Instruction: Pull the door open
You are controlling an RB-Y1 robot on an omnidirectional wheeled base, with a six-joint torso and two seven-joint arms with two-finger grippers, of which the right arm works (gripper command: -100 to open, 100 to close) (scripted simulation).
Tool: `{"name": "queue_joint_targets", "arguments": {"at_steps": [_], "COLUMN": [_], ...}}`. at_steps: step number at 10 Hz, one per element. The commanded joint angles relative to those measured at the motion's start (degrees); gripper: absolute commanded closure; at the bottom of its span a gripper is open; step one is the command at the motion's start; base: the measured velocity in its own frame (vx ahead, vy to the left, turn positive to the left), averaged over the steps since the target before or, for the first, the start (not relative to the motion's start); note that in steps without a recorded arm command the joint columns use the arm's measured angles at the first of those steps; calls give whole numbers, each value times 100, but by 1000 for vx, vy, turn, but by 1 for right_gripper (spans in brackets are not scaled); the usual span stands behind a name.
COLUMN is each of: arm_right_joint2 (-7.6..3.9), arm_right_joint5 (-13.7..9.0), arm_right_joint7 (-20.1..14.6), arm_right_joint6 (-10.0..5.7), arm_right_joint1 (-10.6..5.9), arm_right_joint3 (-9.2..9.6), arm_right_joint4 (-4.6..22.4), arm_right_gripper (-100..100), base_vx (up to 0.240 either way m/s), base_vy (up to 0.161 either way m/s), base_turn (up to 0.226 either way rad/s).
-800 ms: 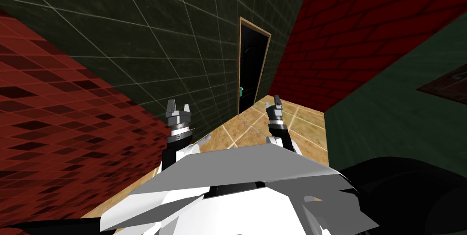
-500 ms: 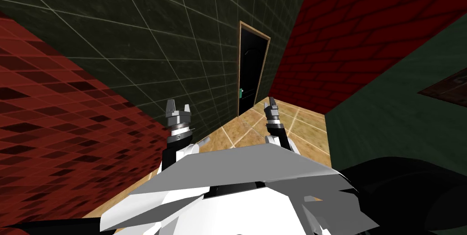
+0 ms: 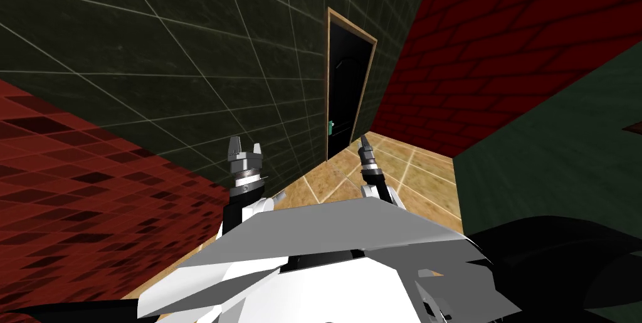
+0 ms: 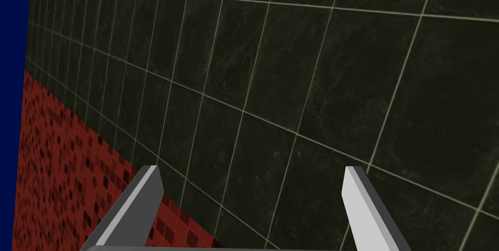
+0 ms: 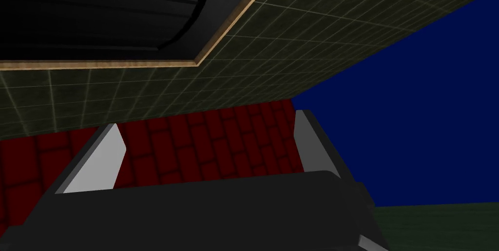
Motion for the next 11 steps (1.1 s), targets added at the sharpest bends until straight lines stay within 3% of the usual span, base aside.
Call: {"name": "queue_joint_targets", "arguments": {"at_steps": [1,9,11], "arm_right_joint2": [-63,-250,-305], "arm_right_joint5": [105,527,682], "arm_right_joint7": [156,771,995], "arm_right_joint6": [-6,-70,-93], "arm_right_joint1": [-155,-697,-895], "arm_right_joint3": [40,228,296], "arm_right_joint4": [232,1137,1467], "arm_right_gripper": [-100,-100,-100], "base_vx": [131,117,140], "base_vy": [-69,-61,-103], "base_turn": [2,8,13]}}
